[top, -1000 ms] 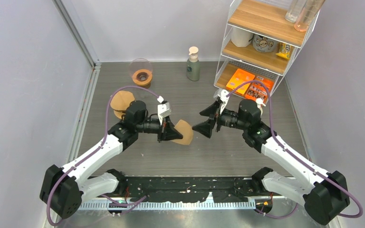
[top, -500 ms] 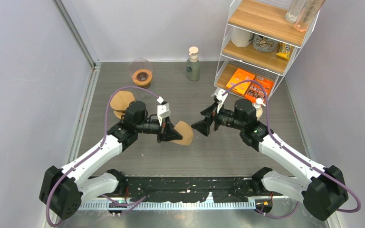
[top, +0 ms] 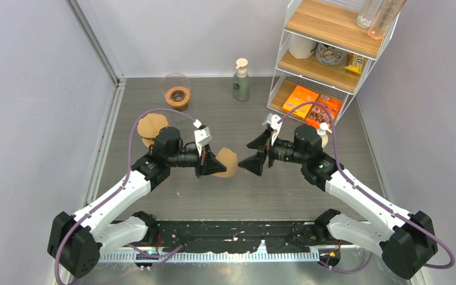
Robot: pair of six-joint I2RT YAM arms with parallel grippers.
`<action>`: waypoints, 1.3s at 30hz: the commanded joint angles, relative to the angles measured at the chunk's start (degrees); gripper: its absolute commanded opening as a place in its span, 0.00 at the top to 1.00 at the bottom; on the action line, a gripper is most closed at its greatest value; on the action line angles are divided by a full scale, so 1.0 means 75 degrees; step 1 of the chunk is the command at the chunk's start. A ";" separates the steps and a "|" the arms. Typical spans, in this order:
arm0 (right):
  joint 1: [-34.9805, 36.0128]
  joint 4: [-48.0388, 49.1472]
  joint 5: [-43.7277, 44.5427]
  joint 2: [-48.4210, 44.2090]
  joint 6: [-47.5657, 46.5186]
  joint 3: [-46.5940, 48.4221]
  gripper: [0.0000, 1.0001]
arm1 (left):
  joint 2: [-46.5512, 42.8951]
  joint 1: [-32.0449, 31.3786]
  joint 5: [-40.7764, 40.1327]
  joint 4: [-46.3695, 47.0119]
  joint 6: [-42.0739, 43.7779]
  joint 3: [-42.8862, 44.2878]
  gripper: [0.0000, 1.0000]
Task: Place the coffee filter in the dripper
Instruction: Pick up the coffee filter from the center of the board.
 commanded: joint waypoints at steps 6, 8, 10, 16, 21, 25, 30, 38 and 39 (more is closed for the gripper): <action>0.0152 -0.0084 0.0289 -0.0084 -0.0126 0.0379 0.05 | -0.0292 0.0012 -0.0037 0.0170 -0.0269 0.0167 1.00; 0.0159 -0.0082 0.0754 -0.0082 -0.0071 0.0426 0.04 | -0.0310 0.0020 0.0065 0.0170 -0.0242 0.0155 1.00; 0.0162 -0.0021 0.1079 -0.0081 -0.0009 0.0473 0.05 | -0.0294 0.0011 0.0071 0.0170 -0.0246 0.0153 1.00; 0.0248 0.0516 0.1123 0.0138 0.0214 0.0645 0.04 | -0.0087 0.0000 0.0318 0.0170 -0.0298 0.0212 1.00; 0.0256 0.0536 0.1828 0.0286 0.0305 0.0788 0.04 | -0.0057 -0.0040 0.0449 0.0114 -0.0233 0.0252 1.00; 0.0266 0.0526 0.2051 0.0274 0.0315 0.0805 0.05 | -0.0093 -0.0070 0.0486 0.0094 -0.0160 0.0224 1.00; 0.0264 0.0528 0.1612 0.0382 0.0340 0.0865 0.05 | -0.0096 -0.0095 0.0418 0.0042 -0.0158 0.0281 1.00; 0.0290 0.0267 0.0939 0.0184 0.0307 0.0821 0.05 | -0.0190 -0.0088 -0.0029 0.0038 -0.0310 0.0282 1.00; 0.0294 0.0222 0.1008 0.0099 0.0289 0.0792 0.05 | -0.0209 -0.0094 -0.0059 0.0041 -0.0348 0.0287 1.00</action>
